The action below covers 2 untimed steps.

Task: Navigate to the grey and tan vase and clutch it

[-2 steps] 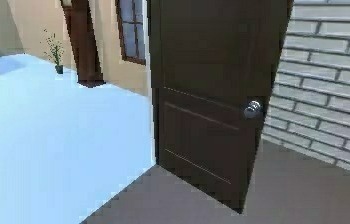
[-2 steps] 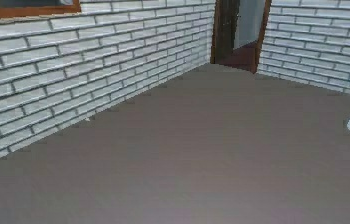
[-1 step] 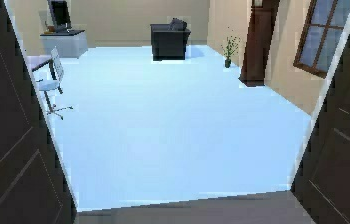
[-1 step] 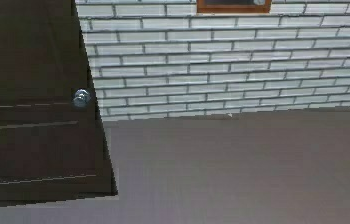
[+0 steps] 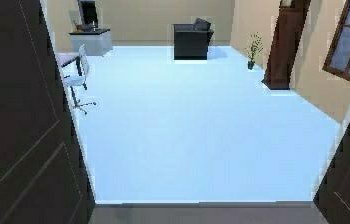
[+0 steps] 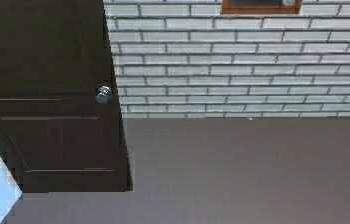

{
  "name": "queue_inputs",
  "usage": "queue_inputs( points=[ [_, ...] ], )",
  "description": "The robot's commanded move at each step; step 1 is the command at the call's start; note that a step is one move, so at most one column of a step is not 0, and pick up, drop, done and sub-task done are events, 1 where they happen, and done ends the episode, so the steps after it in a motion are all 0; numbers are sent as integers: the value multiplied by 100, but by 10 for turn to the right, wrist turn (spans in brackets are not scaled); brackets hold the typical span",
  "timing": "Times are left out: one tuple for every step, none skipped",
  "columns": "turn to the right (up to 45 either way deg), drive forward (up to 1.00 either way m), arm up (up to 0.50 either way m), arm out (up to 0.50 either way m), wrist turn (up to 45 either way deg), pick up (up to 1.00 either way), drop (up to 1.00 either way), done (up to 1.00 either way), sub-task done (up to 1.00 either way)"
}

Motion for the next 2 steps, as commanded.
queue_inputs(
  points=[
    [0,100,0,0,0,0,0,0,0],
    [0,50,0,0,0,0,0,0,0]
  ],
)
